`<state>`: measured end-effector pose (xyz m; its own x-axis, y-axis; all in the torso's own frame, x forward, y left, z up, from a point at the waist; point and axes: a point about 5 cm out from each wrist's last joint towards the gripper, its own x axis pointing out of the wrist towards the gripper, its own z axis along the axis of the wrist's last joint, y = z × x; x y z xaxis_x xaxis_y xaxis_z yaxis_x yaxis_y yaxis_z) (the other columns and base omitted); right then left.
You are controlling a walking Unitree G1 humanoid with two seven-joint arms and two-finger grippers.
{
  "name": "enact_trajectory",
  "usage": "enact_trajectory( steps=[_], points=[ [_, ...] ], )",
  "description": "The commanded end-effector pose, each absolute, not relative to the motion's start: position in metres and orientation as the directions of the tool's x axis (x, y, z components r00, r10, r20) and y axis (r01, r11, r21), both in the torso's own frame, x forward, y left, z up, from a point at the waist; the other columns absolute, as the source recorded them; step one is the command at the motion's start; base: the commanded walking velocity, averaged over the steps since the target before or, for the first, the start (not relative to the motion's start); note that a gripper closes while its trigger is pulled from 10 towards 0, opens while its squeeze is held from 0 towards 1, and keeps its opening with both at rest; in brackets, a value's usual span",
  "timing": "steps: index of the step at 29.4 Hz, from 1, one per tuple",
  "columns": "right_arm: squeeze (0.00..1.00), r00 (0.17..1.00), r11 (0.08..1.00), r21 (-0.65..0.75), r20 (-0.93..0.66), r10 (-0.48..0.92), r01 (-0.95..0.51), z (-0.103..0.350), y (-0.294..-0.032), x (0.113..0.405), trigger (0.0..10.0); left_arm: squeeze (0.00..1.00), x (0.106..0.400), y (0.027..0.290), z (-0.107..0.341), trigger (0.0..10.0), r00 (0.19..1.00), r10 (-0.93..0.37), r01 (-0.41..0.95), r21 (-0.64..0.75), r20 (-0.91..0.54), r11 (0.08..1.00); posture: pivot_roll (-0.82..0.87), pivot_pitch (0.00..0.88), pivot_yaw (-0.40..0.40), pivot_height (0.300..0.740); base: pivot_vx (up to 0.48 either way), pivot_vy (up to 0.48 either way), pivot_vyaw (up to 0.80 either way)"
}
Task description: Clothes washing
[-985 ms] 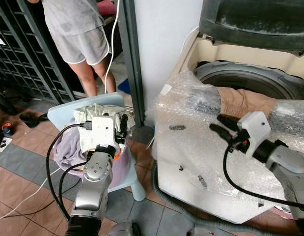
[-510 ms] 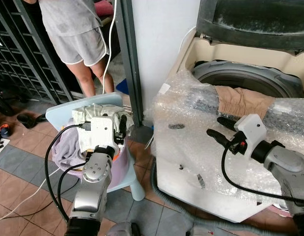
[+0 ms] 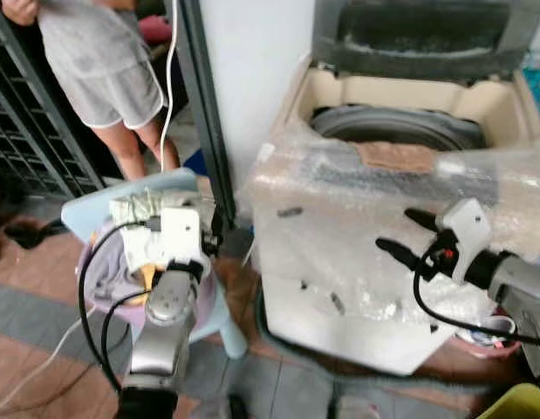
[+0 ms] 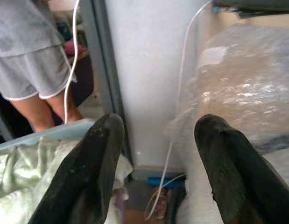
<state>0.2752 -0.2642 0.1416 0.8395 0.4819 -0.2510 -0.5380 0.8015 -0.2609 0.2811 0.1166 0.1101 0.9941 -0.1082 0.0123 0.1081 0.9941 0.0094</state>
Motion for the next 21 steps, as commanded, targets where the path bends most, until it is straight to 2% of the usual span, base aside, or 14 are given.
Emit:
enact_trajectory(
  steps=[1, 4, 7, 12, 16, 21],
  points=[
    [1.0, 0.855, 0.808, -0.283, -0.218, 0.471, -0.517, 0.149, -0.259, 0.285, 10.0, 0.0, 0.278, 0.123, 0.105, 10.0, 0.996, -0.086, 0.086, 0.017, -0.012, 0.996, -0.11, 0.0, 0.095, 0.74, 0.0, 0.0, 0.0],
    [1.0, 0.861, 0.821, -0.261, -0.171, 0.479, -0.508, 0.154, -0.253, 0.29, 10.0, 0.0, 0.278, 0.123, 0.104, 10.0, 0.996, -0.086, 0.087, 0.016, -0.015, 0.996, -0.11, 0.0, 0.095, 0.74, 0.0, 0.0, 0.0],
    [1.0, 0.847, 0.818, -0.229, -0.071, 0.527, -0.528, 0.169, -0.235, 0.296, 10.0, 0.0, 0.277, 0.123, 0.104, 10.0, 0.996, -0.087, 0.087, 0.017, -0.018, 0.996, -0.11, 0.0, 0.096, 0.74, 0.0, 0.0, 0.0],
    [1.0, 0.844, 0.818, -0.25, 0.006, 0.536, -0.517, 0.182, -0.215, 0.305, 10.0, 0.0, 0.279, 0.123, 0.104, 10.0, 0.996, -0.086, 0.087, 0.016, -0.016, 0.996, -0.11, 0.0, 0.096, 0.74, 0.0, 0.0, 0.0],
    [1.0, 0.838, 0.813, -0.265, 0.031, 0.545, -0.519, 0.185, -0.202, 0.308, 10.0, 0.0, 0.279, 0.121, 0.104, 10.0, 0.996, -0.092, 0.093, 0.015, -0.016, 0.996, -0.1, 0.0, 0.099, 0.74, 0.0, 0.0, 0.0],
    [1.0, 0.867, 0.825, -0.294, -0.031, 0.497, -0.483, 0.177, -0.205, 0.315, 10.0, 0.0, 0.28, 0.123, 0.103, 10.0, 0.995, -0.093, 0.094, 0.023, -0.023, 0.995, -0.09, 0.0, 0.098, 0.74, 0.0, 0.0, 0.0]
  ],
)
